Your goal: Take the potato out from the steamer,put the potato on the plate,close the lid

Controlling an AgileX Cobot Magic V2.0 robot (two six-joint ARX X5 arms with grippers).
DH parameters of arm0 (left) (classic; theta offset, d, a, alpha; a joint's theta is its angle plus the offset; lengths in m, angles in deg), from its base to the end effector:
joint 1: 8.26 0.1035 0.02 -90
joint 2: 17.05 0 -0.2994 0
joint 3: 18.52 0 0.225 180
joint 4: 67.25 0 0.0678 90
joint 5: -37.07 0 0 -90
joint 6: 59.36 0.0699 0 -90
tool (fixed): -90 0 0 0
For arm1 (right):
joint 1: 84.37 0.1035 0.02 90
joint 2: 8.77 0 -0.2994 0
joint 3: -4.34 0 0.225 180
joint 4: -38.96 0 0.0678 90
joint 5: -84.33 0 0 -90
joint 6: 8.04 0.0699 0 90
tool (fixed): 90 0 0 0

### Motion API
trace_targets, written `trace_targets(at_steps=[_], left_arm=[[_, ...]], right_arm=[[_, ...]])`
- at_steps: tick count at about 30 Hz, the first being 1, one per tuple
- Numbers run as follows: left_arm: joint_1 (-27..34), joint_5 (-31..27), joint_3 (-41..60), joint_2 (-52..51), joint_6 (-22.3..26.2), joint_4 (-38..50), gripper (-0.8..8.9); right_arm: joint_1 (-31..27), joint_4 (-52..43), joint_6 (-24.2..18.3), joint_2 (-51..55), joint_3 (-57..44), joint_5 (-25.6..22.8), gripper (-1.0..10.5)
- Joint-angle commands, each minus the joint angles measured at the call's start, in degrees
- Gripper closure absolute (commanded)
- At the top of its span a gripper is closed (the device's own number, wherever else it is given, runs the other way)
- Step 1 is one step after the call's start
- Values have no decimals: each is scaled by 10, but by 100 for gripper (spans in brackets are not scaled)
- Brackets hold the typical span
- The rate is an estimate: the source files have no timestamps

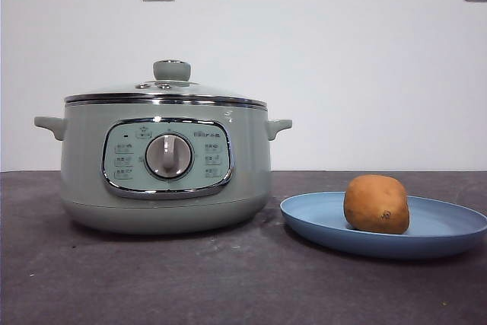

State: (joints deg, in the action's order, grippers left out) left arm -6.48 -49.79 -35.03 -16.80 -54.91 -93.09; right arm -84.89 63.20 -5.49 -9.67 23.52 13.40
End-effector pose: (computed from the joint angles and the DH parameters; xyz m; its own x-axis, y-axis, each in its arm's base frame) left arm 0.0724 -0.0016 0.1449 0.9858 -0.0242 -0.1662 0.0358 0.9971 0.0674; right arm 0.0676 0.0222 0.1649 0.9429 0.3182 -0.0981 -0.3114 0.9470 0.0781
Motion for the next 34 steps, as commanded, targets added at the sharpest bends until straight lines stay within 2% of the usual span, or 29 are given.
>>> trace_targets(at_steps=[1,9,34], left_arm=[[2,0,9,-1,-2,0,817],[2,0,9,-1,-2,0,817],[2,0,9,-1,-2,0,817]], right_arm=[[-2,4,4,9,-13,-1,946],[-2,58,-10,9,-15,-1,946],[-2,58,-3,-1,-15,-1,946]])
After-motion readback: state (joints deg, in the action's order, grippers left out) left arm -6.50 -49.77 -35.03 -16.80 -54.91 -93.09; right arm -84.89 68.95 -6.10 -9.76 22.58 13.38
